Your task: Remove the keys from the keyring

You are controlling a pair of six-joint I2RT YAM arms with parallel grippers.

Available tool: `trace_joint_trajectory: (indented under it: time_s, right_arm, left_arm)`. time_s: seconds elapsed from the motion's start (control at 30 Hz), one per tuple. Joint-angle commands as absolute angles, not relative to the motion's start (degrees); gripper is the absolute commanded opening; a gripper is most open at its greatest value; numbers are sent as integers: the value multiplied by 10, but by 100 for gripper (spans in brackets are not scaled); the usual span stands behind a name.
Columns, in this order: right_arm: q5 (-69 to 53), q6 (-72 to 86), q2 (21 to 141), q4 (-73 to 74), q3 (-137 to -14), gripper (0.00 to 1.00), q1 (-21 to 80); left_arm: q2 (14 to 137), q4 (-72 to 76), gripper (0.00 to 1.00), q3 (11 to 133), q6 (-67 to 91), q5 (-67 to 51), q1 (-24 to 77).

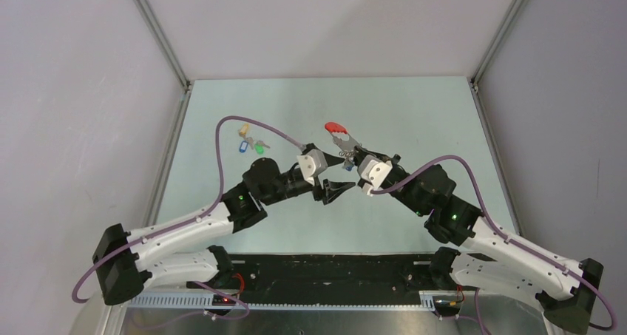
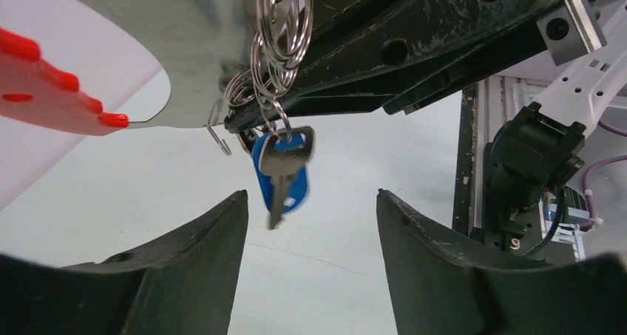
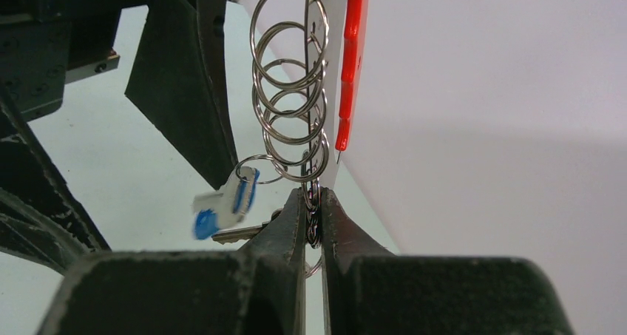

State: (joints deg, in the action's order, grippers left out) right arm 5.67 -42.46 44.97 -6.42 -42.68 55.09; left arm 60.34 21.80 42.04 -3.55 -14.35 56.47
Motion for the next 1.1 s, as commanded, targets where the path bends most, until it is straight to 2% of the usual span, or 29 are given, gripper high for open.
trace_joint_trajectory:
  time_s: [0.0, 0.2, 0.8, 0.93, 1.03, 1.07]
  right_arm:
    - [54, -418, 450, -118, -455, 0, 557]
    - [50, -418, 455, -121, -455, 0, 562]
    - [46, -424, 456, -117, -455, 0, 569]
    - [42, -424, 455, -117, -455, 0, 569]
    - [42, -424, 456, -118, -455, 0, 572]
    - [43, -424, 456, -118, -455, 0, 572]
  left_arm:
    - [611, 241, 67, 455, -47, -164, 566]
    - [614, 243, 60, 465, -44, -166, 560]
    - [602, 244, 55, 462, -44, -170, 536]
    - [615, 244, 39, 471, -36, -206, 533]
    - [621, 244, 34, 477, -33, -220, 531]
    - [623, 244, 27, 477, -33, -225, 531]
